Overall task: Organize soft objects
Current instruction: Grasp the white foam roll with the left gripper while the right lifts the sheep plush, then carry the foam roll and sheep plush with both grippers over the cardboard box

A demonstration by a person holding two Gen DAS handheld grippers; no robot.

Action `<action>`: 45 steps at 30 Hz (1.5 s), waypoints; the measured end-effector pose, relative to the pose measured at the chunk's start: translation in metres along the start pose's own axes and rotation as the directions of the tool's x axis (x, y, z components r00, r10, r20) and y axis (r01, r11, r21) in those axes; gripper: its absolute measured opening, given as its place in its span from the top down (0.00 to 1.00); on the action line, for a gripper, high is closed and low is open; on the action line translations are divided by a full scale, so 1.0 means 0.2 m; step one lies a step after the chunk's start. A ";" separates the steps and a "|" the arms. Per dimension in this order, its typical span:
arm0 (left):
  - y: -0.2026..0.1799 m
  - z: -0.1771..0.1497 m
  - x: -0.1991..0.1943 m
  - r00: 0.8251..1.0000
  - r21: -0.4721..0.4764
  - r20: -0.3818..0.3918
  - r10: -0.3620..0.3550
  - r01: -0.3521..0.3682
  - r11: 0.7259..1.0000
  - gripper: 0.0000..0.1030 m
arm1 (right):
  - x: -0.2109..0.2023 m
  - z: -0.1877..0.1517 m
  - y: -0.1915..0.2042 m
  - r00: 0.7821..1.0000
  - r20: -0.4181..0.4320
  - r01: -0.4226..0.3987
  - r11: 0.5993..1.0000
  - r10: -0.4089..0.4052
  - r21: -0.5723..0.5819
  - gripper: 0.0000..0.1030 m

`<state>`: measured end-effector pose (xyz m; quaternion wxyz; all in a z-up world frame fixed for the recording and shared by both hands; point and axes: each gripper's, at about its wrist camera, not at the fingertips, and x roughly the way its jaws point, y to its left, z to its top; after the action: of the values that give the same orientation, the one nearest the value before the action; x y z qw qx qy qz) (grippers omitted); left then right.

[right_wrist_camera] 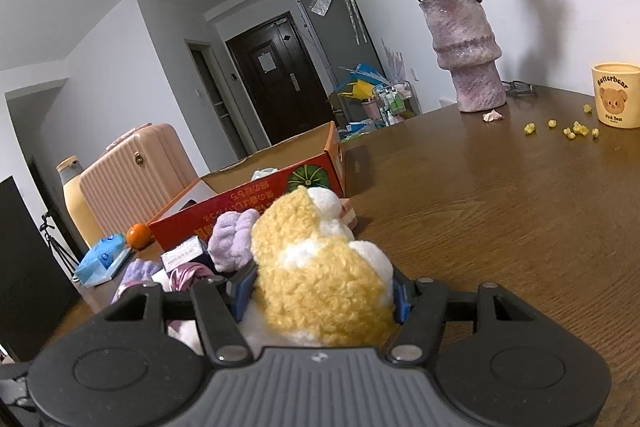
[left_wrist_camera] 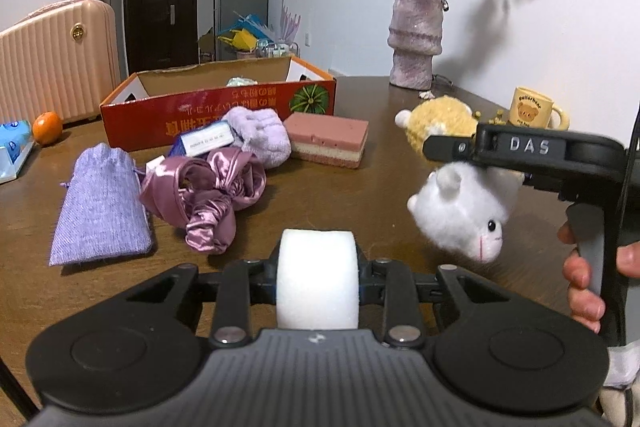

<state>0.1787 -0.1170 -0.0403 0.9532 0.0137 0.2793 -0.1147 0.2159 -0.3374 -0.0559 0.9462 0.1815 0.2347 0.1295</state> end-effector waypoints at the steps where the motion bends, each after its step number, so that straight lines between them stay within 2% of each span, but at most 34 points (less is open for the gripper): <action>1: 0.01 0.00 0.00 1.000 -0.001 0.004 0.000 0.000 1.000 0.71 | 0.00 0.00 0.00 1.000 0.001 0.000 1.000 0.000 -0.004 0.40; 7: 0.07 0.04 -0.04 0.999 -0.020 0.037 0.010 -0.009 1.000 0.71 | 0.01 0.00 0.04 1.000 0.010 0.011 0.999 -0.010 -0.044 0.40; 23: 0.27 0.18 -0.09 0.991 -0.067 0.125 0.057 -0.049 0.997 0.71 | 0.08 0.08 0.22 0.998 0.054 -0.021 0.995 0.027 -0.101 0.40; 45: 0.50 0.47 -0.04 0.959 -0.115 0.250 0.136 -0.110 0.987 0.71 | 0.29 0.19 0.49 0.993 0.093 -0.057 0.986 0.073 -0.160 0.40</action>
<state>0.2440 -0.0266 0.0400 0.9861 -0.0315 0.1576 -0.0417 0.2688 -0.2403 -0.0083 0.9632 0.1204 0.1707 0.1692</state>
